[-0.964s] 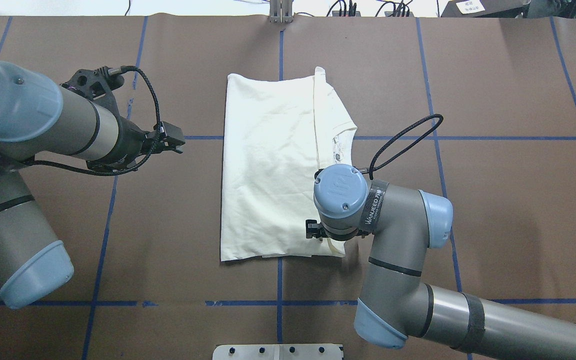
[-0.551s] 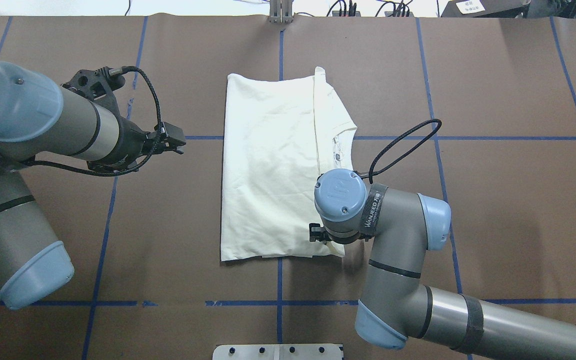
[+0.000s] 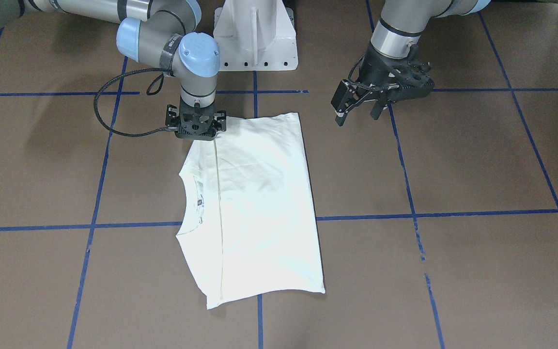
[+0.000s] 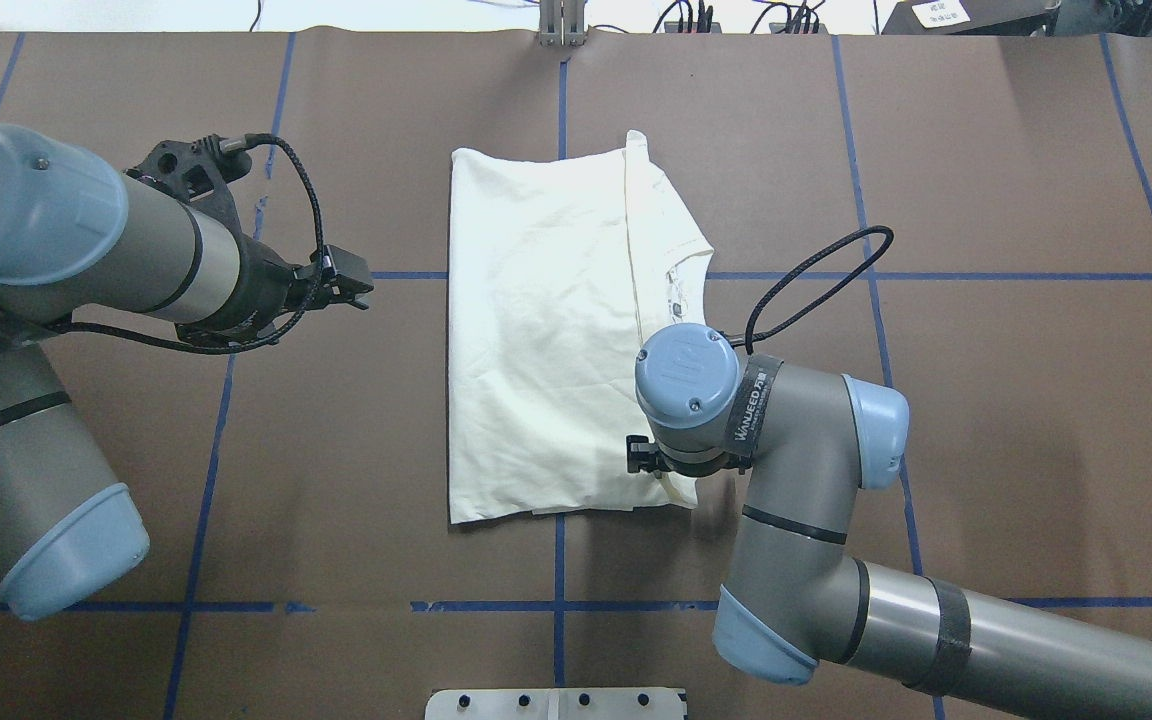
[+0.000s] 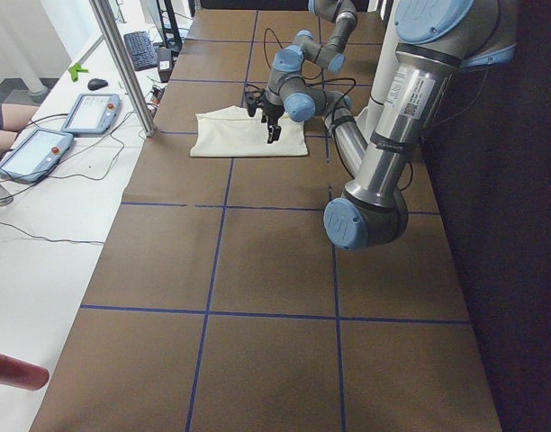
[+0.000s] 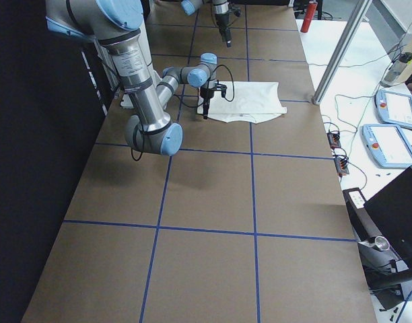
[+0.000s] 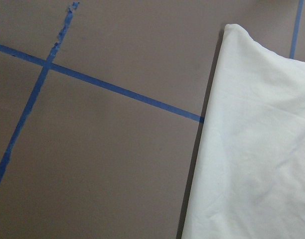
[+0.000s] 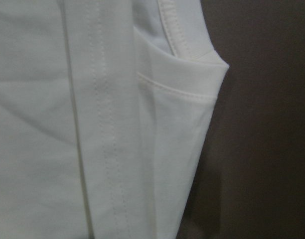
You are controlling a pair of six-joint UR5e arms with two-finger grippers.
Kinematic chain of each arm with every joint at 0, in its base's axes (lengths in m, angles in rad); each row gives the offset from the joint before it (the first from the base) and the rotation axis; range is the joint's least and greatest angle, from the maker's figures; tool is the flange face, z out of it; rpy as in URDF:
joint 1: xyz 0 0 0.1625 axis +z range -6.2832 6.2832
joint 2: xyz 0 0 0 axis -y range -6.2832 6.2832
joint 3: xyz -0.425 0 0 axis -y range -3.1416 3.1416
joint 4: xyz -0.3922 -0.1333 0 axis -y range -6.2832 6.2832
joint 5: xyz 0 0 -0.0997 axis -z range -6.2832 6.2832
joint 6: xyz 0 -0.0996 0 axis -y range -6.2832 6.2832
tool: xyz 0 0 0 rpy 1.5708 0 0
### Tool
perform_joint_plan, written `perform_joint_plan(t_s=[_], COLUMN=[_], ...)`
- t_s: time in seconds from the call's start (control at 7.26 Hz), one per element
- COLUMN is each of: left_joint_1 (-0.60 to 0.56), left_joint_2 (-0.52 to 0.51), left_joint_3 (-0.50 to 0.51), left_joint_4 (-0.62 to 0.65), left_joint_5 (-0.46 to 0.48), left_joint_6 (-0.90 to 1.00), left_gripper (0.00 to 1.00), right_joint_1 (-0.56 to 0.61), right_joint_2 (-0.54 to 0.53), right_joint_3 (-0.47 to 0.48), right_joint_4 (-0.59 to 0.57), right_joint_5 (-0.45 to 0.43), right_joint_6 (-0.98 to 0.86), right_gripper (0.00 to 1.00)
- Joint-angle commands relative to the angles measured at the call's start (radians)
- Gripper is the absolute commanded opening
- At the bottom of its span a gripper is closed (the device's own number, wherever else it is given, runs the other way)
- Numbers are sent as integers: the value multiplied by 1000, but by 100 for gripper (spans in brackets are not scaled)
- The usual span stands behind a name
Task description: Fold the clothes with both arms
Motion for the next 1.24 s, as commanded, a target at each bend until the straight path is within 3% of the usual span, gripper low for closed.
perform_joint_plan(t_s=[0.0, 0.41, 0.83, 1.1], left_joint_1=[9, 50, 53, 53], left_joint_2=[-3, -12, -14, -20], left_joint_3=[2, 3, 2, 2], left_joint_4=[-1, -4, -4, -4], left_joint_5=[3, 6, 7, 6], left_joint_6=[-6, -46, -54, -54], left_gripper=[100, 100, 100, 100], right_joint_1=[9, 52, 115, 140], right_joint_2=[-11, -46, -124, -94], right_joint_3=[2, 14, 90, 116], right_joint_4=[-2, -2, 3, 4], right_joint_5=[0, -2, 1, 29], right_joint_6=[0, -25, -115, -117], right_gripper=[100, 100, 100, 100])
